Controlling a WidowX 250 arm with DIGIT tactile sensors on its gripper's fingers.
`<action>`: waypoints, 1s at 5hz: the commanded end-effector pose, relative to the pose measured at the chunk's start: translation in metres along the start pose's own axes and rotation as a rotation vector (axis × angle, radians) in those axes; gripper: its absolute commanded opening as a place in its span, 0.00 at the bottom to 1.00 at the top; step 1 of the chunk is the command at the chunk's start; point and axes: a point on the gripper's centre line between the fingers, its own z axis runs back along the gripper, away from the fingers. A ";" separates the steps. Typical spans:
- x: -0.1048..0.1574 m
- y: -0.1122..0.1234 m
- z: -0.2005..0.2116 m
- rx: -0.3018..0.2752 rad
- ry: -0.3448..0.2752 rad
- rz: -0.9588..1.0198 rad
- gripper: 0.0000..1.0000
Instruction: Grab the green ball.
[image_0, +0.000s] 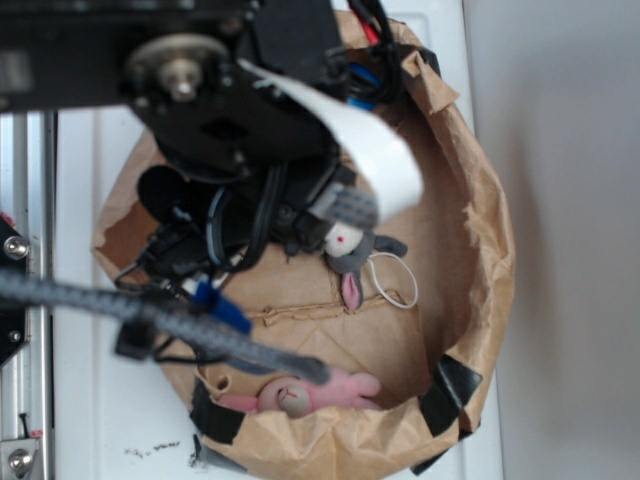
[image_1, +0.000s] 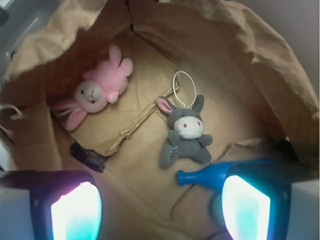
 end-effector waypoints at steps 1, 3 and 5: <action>-0.019 0.035 -0.031 -0.002 0.014 0.036 1.00; -0.046 0.047 -0.057 0.025 0.056 0.064 1.00; -0.046 0.047 -0.057 0.025 0.056 0.064 1.00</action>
